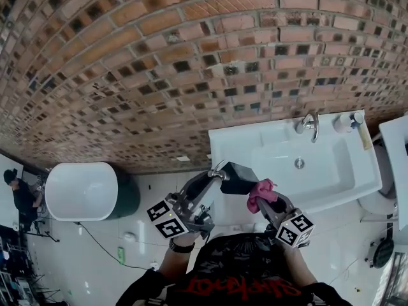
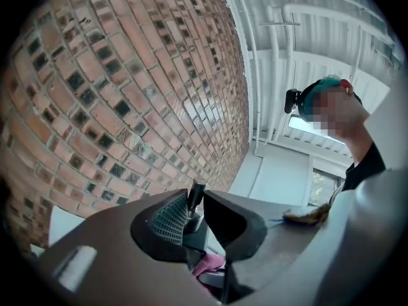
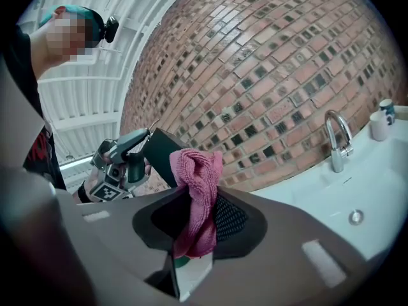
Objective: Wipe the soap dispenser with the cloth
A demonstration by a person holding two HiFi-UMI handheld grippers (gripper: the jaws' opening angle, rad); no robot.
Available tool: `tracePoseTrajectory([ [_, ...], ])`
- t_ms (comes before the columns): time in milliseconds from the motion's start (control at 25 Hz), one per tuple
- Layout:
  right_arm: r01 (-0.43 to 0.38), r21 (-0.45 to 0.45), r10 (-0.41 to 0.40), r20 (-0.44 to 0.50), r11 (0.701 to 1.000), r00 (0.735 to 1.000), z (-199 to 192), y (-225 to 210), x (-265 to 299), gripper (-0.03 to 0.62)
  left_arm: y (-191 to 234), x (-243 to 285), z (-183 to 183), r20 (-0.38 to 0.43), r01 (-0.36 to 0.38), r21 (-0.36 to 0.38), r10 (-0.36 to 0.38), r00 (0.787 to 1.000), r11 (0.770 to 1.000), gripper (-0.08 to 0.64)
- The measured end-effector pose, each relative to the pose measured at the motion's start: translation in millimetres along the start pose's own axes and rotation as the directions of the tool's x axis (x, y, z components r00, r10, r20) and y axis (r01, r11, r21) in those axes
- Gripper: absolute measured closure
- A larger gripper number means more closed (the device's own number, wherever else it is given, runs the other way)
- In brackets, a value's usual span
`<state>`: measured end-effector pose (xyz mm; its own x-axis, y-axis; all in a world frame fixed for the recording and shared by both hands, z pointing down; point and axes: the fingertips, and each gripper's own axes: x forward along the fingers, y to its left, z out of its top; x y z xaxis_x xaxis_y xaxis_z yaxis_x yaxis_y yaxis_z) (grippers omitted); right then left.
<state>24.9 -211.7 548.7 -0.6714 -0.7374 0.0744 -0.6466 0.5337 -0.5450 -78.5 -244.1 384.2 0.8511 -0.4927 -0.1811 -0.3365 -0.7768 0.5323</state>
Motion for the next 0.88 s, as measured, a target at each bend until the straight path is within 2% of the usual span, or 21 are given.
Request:
tracePoseTrajectory([
  [120,0.077,-0.025,-0.078,-0.037,0.997,0.996,-2.9,-17.3,-11.1,0.502,0.9,-9.7,5.5,0.029,0.008,0.018,-0.008,1.000,1.000,0.492],
  [200,0.070,-0.025,-0.070,-0.009,0.997,0.997,12.7,-19.5,-19.6,0.502,-4.6,-15.6,6.8,0.020,0.033,0.067,-0.035,0.999,0.997,0.492],
  [280,-0.014,-0.040,0.016,0.054,0.999,0.998,45.9,-3.7,-25.3,0.500,-15.1,-18.0,3.8,-0.024,0.071,0.148,-0.068,0.997,0.987,0.494],
  [360,-0.128,-0.090,0.137,0.094,0.988,0.986,81.3,25.5,-26.0,0.500,-26.9,-17.0,-3.1,-0.081,0.112,0.236,-0.095,0.992,0.965,0.494],
  [440,-0.250,-0.126,0.263,0.104,0.960,0.959,105.7,59.7,-22.1,0.500,-37.9,-15.0,-12.6,-0.136,0.156,0.322,-0.117,0.984,0.934,0.493],
  [520,-0.356,-0.131,0.369,0.098,0.925,0.924,115.5,88.2,-15.6,0.500,-48.7,-14.2,-21.6,-0.178,0.208,0.379,-0.149,0.973,0.902,0.493],
  [600,-0.414,-0.118,0.425,0.082,0.902,0.902,111.5,102.6,-9.2,0.500,-59.1,-14.4,-24.7,-0.187,0.253,0.390,-0.193,0.963,0.885,0.494],
  [640,-0.423,-0.103,0.431,0.079,0.900,0.899,106.8,103.5,-7.7,0.500,-63.7,-14.7,-23.5,-0.177,0.271,0.381,-0.218,0.960,0.884,0.494],
  [760,-0.402,-0.038,0.404,0.094,0.915,0.910,92.6,90.2,-11.0,0.500,-73.6,-19.3,-14.3,-0.130,0.320,0.329,-0.293,0.947,0.888,0.494],
  [880,-0.355,-0.014,0.355,0.077,0.935,0.932,73.8,72.6,-16.6,0.500,-79.1,-24.3,-7.7,-0.107,0.356,0.307,-0.340,0.934,0.883,0.494],
])
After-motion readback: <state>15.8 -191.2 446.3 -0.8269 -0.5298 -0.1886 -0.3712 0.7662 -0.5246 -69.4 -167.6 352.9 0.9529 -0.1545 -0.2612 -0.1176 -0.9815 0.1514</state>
